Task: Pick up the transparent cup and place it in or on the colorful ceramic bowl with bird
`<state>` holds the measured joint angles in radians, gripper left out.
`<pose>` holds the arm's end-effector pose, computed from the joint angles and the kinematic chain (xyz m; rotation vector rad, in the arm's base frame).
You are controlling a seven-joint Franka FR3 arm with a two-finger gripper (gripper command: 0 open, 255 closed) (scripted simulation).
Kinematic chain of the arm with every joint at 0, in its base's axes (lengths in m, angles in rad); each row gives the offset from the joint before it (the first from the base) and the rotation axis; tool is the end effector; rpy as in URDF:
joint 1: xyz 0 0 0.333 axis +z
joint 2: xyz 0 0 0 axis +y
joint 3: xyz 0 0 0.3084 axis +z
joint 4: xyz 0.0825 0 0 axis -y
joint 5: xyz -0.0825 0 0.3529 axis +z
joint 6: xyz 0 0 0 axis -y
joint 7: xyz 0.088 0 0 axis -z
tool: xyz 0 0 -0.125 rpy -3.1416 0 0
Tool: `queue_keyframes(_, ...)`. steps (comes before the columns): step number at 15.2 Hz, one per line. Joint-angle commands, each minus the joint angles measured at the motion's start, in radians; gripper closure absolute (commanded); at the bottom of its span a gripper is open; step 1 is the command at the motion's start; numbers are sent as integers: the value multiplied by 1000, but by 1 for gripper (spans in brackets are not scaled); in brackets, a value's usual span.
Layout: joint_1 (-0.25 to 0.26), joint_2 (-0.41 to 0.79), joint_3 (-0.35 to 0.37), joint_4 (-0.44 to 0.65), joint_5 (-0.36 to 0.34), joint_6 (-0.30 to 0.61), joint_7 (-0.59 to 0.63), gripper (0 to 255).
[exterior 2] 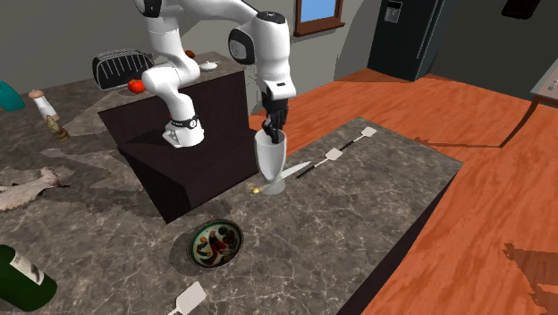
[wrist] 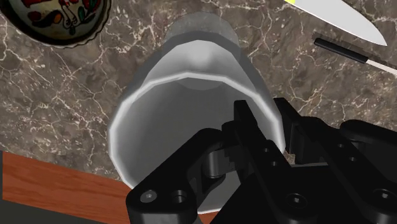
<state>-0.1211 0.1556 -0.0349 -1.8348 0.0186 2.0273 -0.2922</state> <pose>0.5711 -0.0876 0.4348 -3.1316 -0.2020 -0.0606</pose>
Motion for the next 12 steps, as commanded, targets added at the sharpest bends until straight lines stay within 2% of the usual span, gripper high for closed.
queue_keyframes(1, -25, -6, -17, 1, 4, -7, -45, 255)
queue_keyframes(12, -164, -13, -120, 69, 28, -87, -292, 255)
